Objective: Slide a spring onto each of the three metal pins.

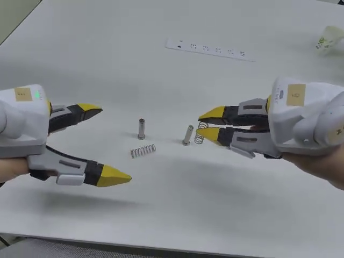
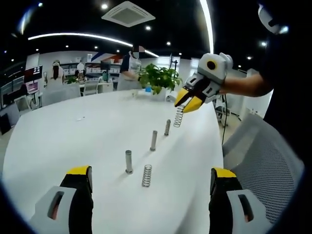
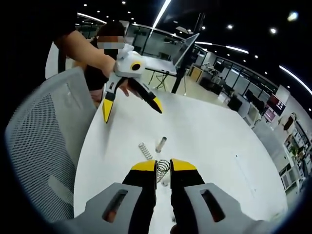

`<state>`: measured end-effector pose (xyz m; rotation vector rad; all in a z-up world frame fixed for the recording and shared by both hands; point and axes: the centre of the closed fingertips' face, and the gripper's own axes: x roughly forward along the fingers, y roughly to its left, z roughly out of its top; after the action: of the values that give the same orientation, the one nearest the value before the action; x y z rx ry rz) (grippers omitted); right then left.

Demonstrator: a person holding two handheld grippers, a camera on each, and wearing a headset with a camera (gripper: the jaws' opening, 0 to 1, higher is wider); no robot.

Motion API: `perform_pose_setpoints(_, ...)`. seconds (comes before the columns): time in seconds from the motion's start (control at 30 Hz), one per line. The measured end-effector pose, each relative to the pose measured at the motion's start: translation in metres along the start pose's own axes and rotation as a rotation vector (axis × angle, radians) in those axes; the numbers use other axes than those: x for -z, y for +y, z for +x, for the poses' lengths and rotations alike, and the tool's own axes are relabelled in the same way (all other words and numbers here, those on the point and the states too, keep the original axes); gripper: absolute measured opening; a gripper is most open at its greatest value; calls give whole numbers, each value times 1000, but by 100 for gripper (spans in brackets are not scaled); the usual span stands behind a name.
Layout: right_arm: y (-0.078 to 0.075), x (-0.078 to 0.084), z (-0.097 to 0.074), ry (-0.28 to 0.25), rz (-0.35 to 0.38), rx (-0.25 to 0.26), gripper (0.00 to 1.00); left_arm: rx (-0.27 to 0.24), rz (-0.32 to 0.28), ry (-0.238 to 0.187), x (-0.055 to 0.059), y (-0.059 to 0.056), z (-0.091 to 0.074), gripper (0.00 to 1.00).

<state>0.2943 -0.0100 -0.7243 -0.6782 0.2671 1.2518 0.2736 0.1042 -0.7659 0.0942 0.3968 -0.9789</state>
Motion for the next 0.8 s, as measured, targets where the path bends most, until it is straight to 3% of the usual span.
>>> perform_pose_setpoints(0.3, -24, 10, 6, 9, 37, 72, 7, -9, -11, -21, -3, 4, -1, 99)
perform_pose_setpoints(0.5, -36, 11, 14, -15, 96, 113, 7, -11, -22, -22, -1, 5, 1, 99)
perform_pose_setpoints(0.8, -42, 14, 25, -17, 127, 120, 7, -21, -35, -21, 0, 8, 0, 99)
